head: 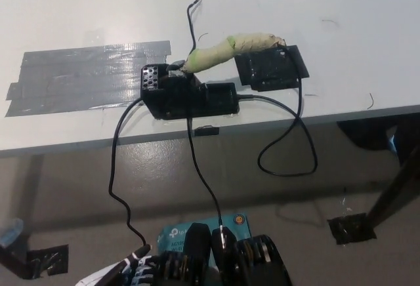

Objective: The robot uses its right hand to grab and lift the soldering gun kept on the middle of the table and puts it in its base

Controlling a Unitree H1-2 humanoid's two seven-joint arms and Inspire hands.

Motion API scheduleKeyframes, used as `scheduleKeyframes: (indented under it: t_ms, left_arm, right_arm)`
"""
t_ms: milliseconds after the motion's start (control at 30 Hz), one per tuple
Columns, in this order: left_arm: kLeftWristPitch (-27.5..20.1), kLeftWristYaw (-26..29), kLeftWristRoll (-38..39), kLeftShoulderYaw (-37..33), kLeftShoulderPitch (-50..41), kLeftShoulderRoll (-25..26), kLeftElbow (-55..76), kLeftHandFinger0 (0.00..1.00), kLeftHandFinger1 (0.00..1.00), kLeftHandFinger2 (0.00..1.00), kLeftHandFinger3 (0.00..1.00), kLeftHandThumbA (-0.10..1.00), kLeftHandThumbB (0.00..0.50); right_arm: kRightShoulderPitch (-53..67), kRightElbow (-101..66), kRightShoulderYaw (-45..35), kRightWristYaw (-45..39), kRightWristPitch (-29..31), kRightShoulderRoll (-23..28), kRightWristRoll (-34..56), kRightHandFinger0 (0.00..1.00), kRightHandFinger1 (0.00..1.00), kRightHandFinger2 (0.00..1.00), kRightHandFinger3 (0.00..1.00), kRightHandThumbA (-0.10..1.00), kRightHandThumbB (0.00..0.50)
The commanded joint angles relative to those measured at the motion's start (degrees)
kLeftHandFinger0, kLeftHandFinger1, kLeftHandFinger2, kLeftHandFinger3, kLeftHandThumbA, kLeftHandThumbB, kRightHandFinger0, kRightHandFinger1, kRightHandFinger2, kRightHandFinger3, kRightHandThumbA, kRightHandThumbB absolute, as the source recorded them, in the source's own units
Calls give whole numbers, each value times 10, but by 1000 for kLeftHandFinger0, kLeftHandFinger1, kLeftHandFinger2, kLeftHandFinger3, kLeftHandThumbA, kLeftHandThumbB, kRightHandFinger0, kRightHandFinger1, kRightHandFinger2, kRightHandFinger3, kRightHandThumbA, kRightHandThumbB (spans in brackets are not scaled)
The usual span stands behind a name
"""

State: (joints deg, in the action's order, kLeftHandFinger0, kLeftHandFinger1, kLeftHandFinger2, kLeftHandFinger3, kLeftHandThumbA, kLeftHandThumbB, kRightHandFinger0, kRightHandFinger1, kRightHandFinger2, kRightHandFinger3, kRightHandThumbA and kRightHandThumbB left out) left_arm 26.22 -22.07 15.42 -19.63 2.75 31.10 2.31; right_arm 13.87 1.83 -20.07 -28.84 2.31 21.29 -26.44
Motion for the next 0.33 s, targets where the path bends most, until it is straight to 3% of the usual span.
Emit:
scheduleKeyframes:
  t_ms: [0,33,67,200,300]
  left_arm:
    - [7,-10,9,30,-4,17,2,1000,1000,1000,1000,1000,409]
    - [7,-8,8,35,-3,16,3,1000,1000,1000,1000,1000,402]
    - [7,-10,7,37,-3,15,1,1000,1000,1000,1000,1000,405]
    - [7,-5,17,49,1,9,-16,1000,1000,1000,1000,1000,425]
    - [7,8,19,58,-4,6,-17,1000,1000,1000,1000,1000,396]
  right_arm:
    - [-26,9,-4,49,39,7,81,1000,1000,1000,1000,503,311]
    - [-28,5,4,56,38,9,70,1000,1000,1000,1000,515,310]
    - [-25,0,13,59,42,15,57,1000,1000,1000,1000,472,278]
    - [-34,4,34,70,32,29,37,1000,1000,1000,1000,336,259]
    - [-40,11,48,71,20,36,29,1000,1000,1000,1000,336,255]
